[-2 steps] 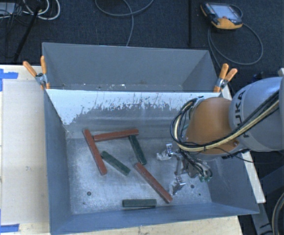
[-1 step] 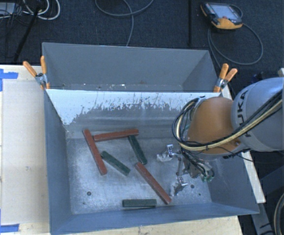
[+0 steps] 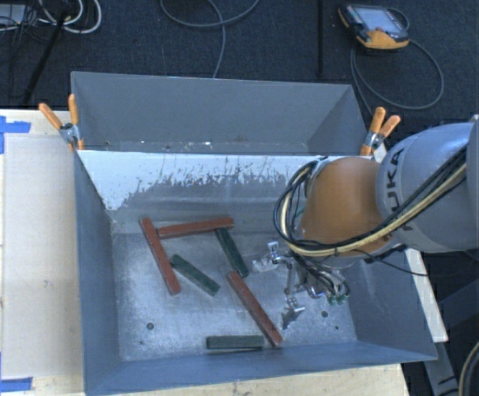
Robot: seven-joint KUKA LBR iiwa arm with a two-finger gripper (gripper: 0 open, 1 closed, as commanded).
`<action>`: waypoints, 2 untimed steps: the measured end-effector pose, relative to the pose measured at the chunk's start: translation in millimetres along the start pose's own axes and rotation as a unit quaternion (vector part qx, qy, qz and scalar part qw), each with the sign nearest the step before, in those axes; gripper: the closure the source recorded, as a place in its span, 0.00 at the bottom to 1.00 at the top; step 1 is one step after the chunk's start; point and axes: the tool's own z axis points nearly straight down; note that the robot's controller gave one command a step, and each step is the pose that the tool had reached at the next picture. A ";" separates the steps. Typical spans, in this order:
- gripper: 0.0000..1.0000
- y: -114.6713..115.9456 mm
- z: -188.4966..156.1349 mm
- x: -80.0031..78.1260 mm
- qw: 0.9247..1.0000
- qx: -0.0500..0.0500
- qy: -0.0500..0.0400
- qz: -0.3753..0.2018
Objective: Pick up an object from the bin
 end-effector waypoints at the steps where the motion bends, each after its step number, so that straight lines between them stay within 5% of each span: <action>1: 1.00 68.5 16.2 -28.5 1.000 -0.001 -0.007 -0.004; 2: 1.00 68.5 16.2 -28.5 1.000 -0.001 -0.007 -0.005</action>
Offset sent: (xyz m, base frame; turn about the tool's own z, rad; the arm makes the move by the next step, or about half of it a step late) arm 0.0000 0.0000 0.0000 0.0000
